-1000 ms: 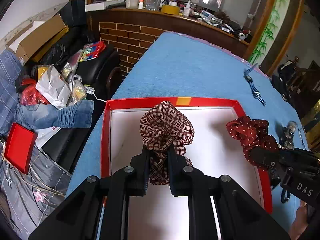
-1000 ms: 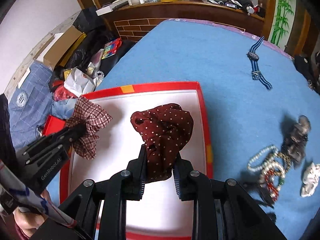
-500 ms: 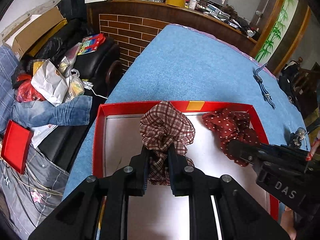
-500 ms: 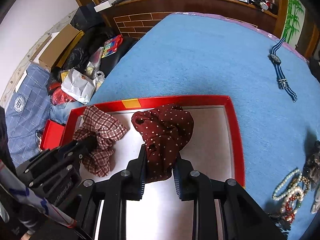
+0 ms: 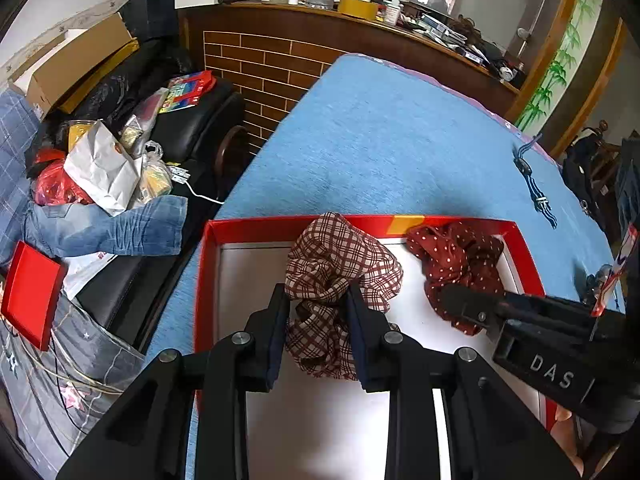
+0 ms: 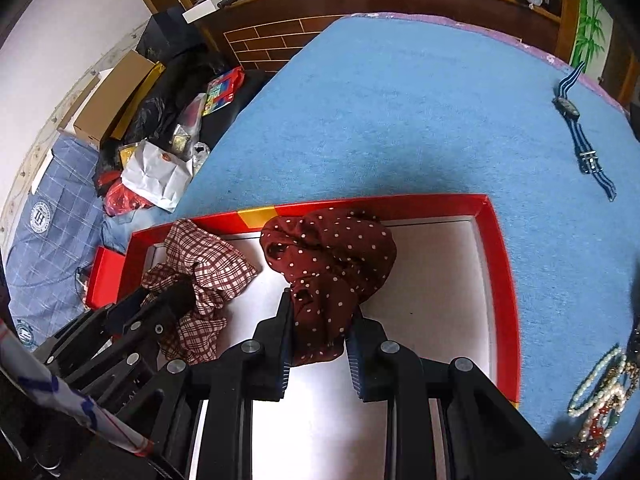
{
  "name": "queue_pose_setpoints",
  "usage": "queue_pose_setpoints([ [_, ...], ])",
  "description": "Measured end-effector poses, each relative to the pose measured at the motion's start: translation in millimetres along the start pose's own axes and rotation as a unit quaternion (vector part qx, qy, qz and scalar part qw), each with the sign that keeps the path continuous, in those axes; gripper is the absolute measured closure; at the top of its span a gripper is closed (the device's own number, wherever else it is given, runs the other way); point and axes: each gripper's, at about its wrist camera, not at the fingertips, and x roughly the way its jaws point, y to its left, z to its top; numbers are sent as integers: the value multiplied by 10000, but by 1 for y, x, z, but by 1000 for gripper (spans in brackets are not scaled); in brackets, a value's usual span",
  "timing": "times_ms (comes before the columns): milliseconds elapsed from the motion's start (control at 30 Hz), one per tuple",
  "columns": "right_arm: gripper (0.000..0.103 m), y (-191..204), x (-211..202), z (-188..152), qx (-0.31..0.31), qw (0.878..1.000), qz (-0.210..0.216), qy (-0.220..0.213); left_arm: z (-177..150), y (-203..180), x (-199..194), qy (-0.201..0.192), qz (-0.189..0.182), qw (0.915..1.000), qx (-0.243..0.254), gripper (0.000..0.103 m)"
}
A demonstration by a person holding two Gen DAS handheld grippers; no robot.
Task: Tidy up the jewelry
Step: 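Open both grippers to release the scrunchies in the tray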
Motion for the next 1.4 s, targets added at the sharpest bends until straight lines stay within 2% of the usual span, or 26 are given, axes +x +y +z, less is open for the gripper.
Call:
queue_pose_setpoints([
  [67,76,1,1,0,7,10000,54,1,1,3,-2,-19,-12,10000,-29,75],
  [133,75,2,1,0,-4,10000,74,-6,1,5,-5,-63,-24,10000,-67,69],
  [200,66,1,0,0,-19,9999,110,0,2,7,-9,-127,-35,9999,-78,66],
  [267,49,-1,-2,0,1,9999,104,-17,2,7,-13,-164,-46,9998,-79,65],
  [333,45,-4,-8,-1,42,9999,151,-62,2,7,-16,-186,-60,9998,-83,65],
  [833,43,-16,-52,-24,189,9988,361,-276,-10,-11,-51,-384,-77,9992,43,64],
  [1033,43,-33,-79,-48,369,9978,343,-439,-23,-40,-66,-449,-193,9985,240,61],
  [1400,43,-94,-124,-95,806,9944,339,-597,-52,-111,-77,-392,-401,9963,646,58],
])
